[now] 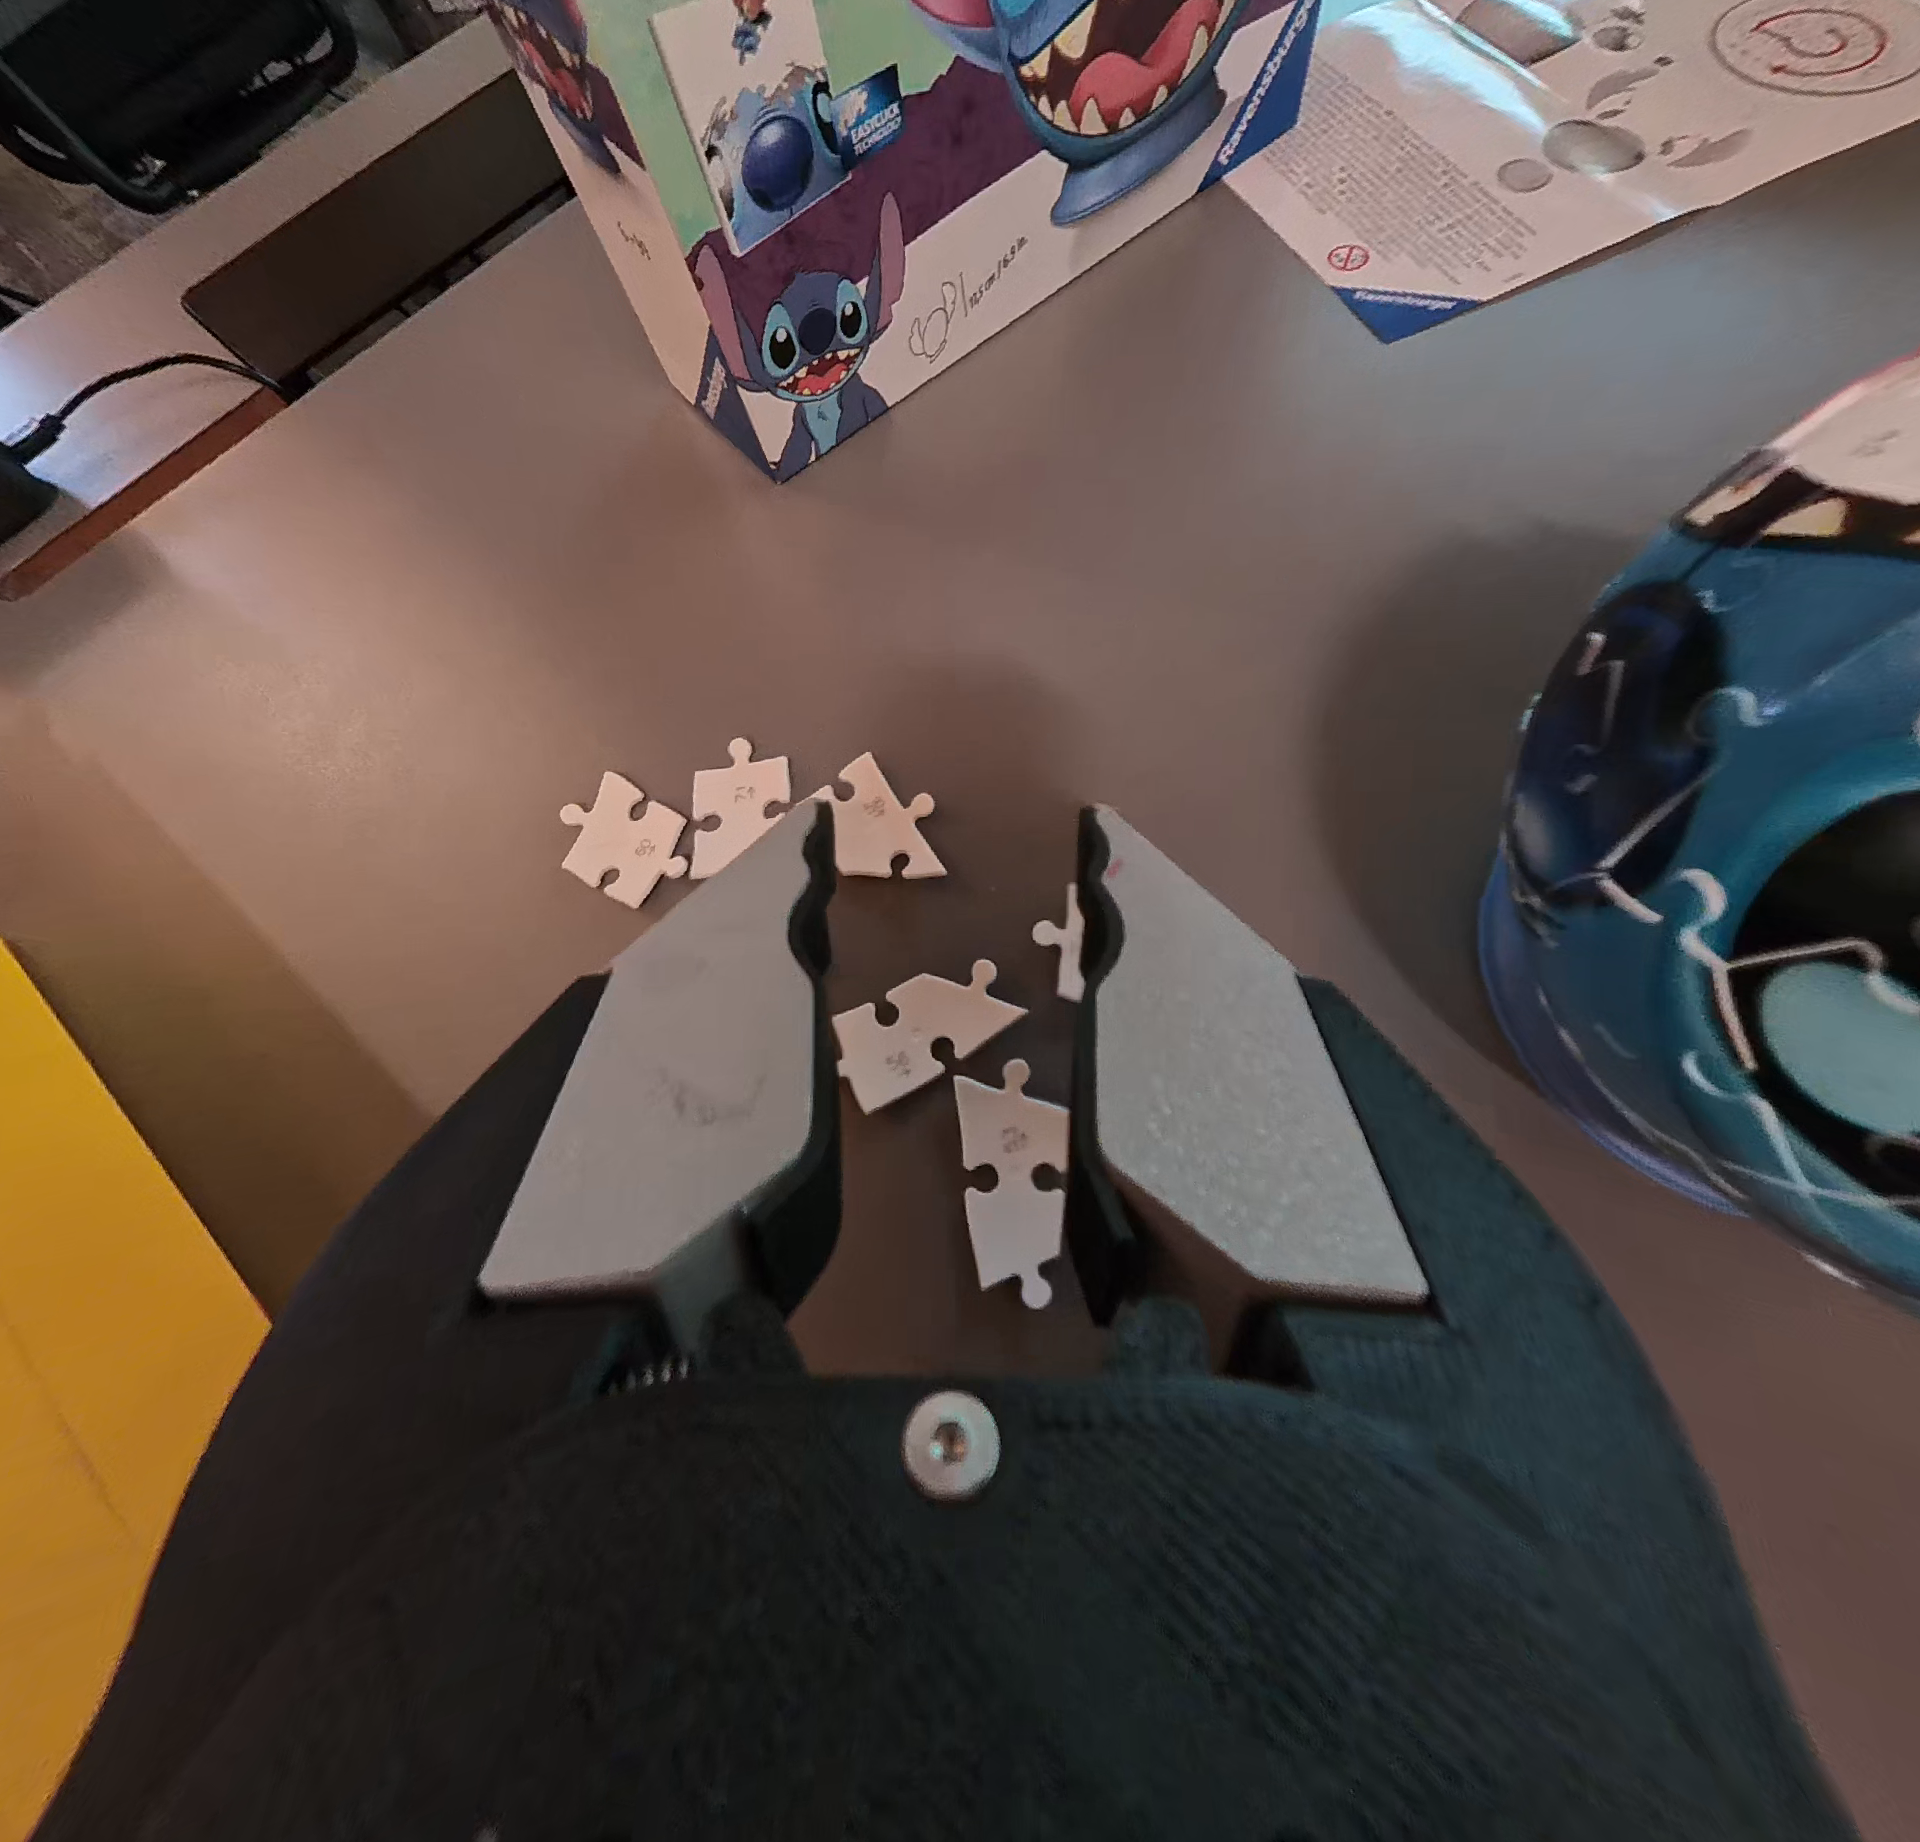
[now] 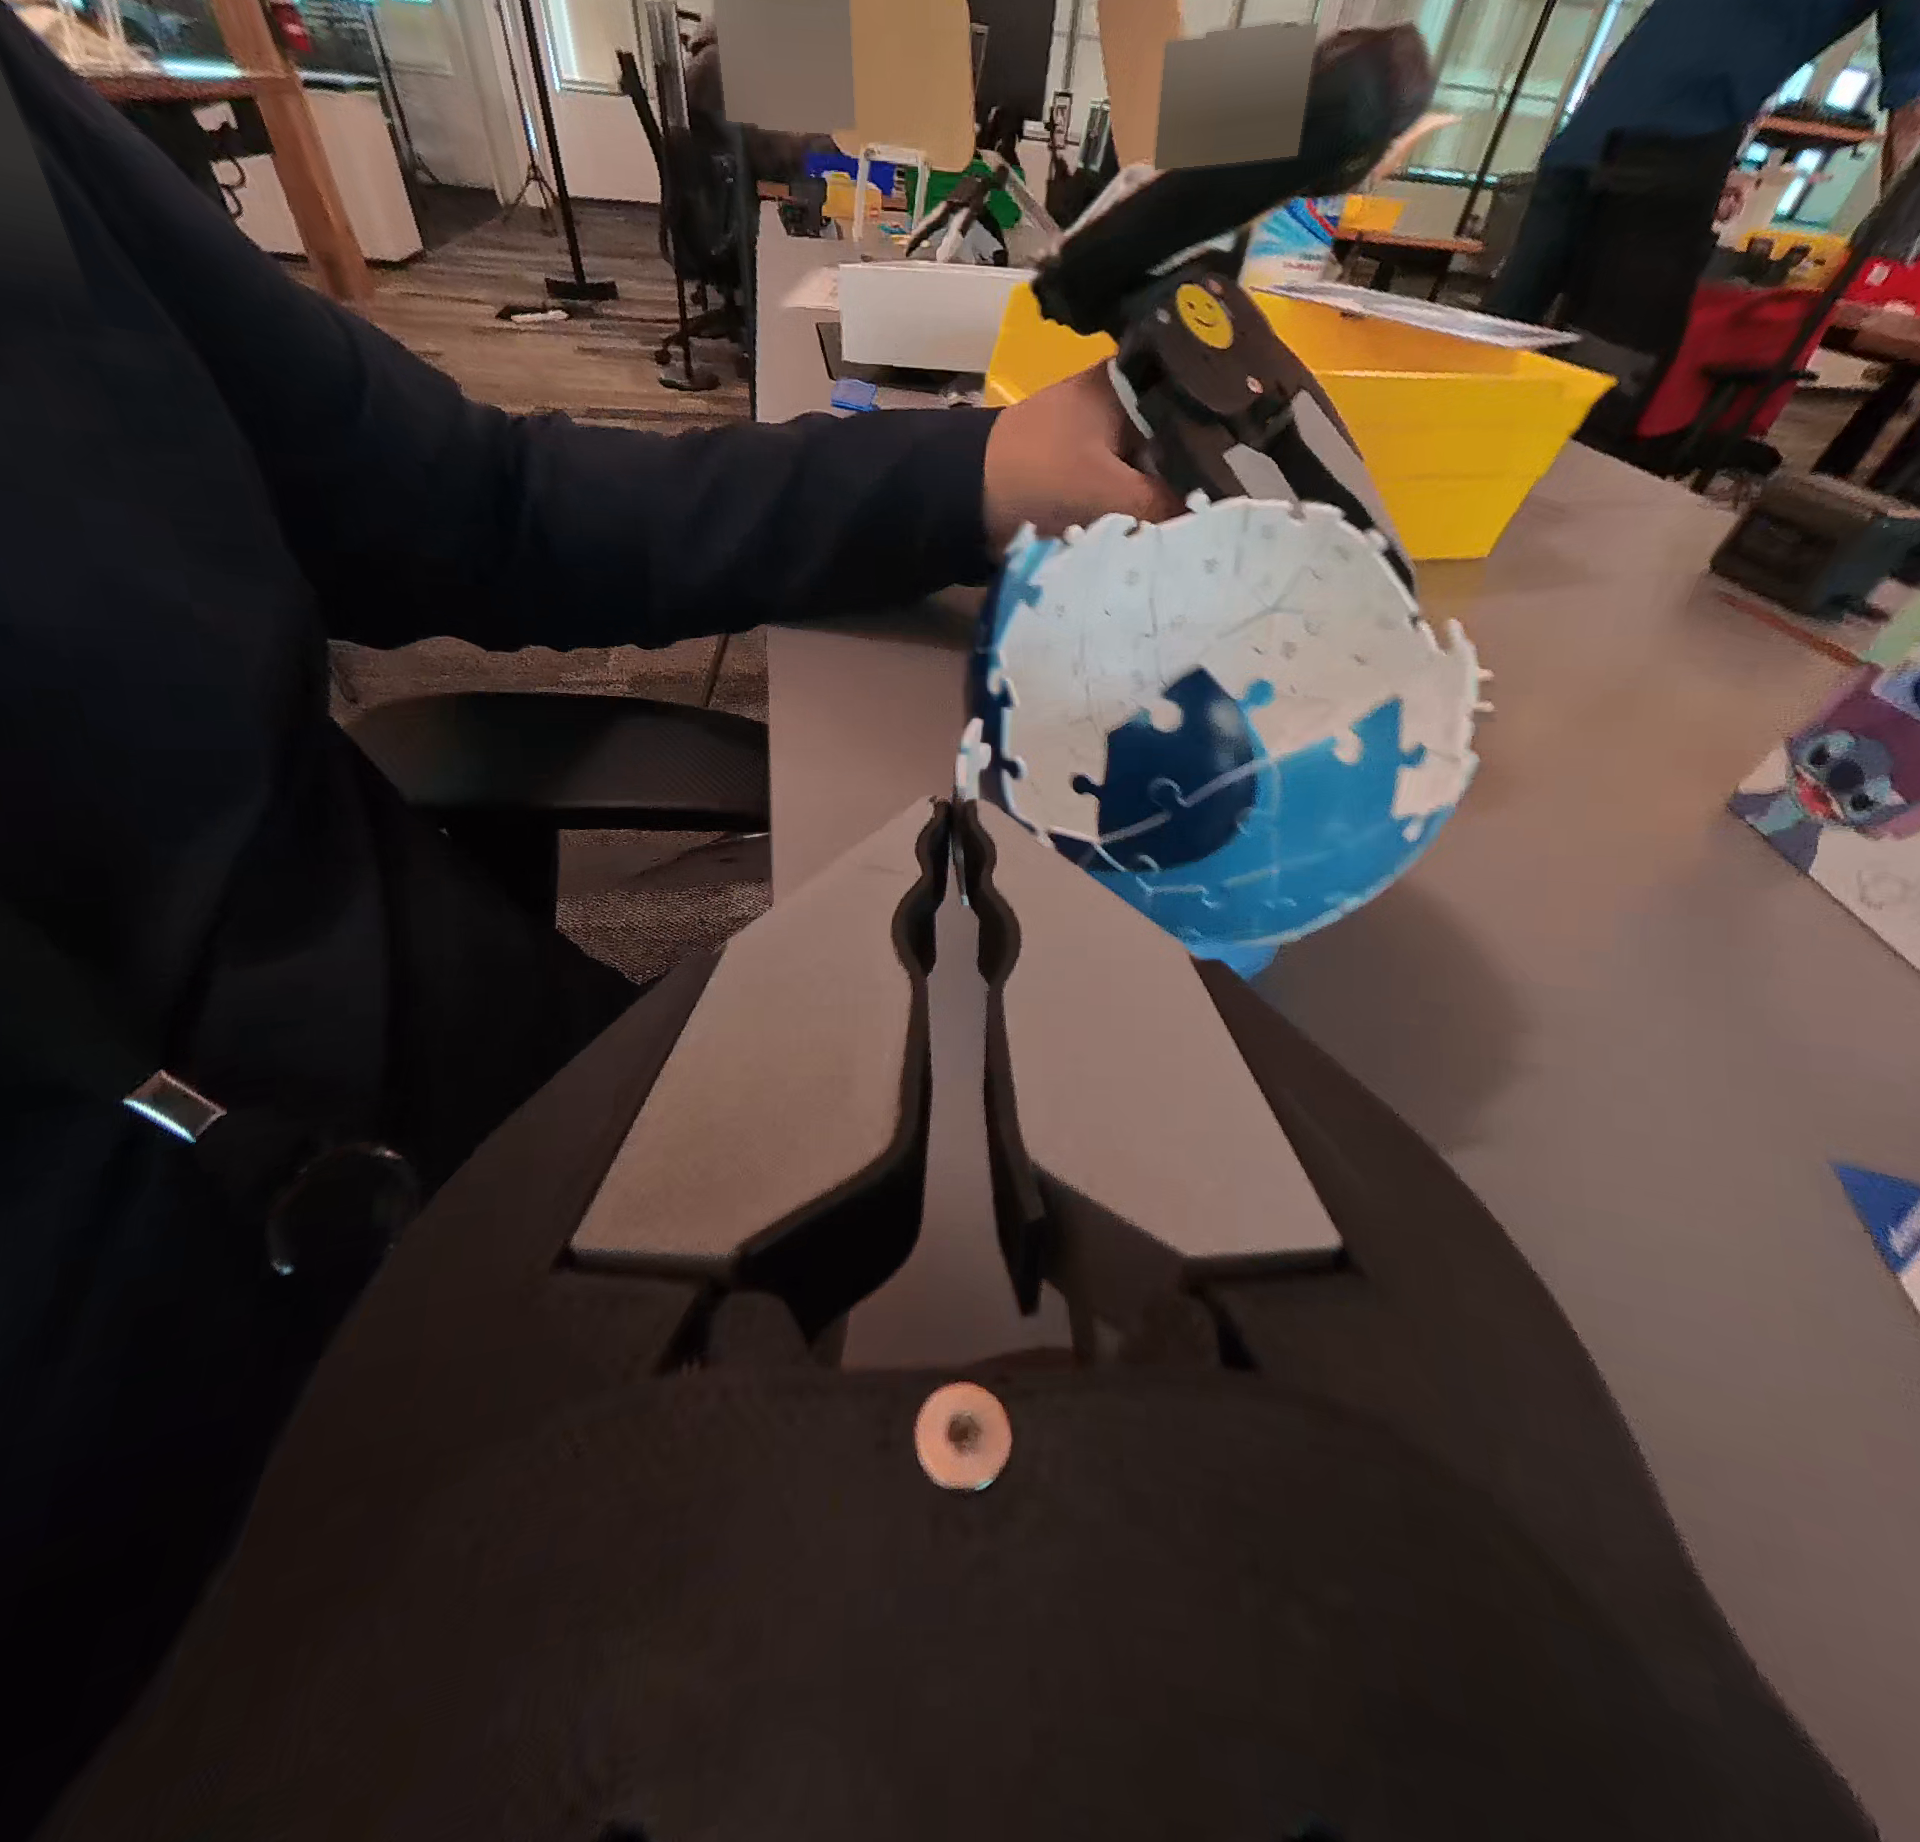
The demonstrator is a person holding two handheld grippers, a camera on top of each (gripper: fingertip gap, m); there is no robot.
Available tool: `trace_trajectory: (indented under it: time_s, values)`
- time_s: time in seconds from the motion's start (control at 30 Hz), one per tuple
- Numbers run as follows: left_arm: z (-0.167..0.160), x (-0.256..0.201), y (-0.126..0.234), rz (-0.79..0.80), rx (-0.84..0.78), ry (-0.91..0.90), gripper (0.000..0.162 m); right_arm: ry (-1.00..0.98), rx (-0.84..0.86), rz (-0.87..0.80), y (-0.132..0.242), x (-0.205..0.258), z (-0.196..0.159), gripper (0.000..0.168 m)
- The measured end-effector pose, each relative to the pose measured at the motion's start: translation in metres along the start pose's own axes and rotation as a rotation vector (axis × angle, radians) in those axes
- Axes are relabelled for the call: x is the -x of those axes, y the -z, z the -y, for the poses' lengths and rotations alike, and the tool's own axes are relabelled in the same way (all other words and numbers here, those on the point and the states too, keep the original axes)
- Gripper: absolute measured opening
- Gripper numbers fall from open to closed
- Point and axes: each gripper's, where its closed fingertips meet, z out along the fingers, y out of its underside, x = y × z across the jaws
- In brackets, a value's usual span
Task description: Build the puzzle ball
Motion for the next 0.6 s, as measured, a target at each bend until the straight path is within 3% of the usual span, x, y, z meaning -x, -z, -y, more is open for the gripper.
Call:
trace_trajectory:
  time_s: [0.2, 0.33, 0.6]
  values:
    - [0.013, -0.021, 0.005, -0.164, -0.073, 0.095, 0.045, 0.003, 0.003, 0.076, -0.005, 0.012, 0.0, 0.0]
    - [0.012, -0.023, 0.006, -0.189, -0.072, 0.101, 0.045, 0.01, 0.025, 0.081, 0.0, 0.008, -0.005, 0.0]
    - [0.017, -0.047, 0.009, -0.314, -0.087, 0.091, 0.046, -0.047, 0.072, -0.084, 0.034, -0.041, -0.021, 0.0]
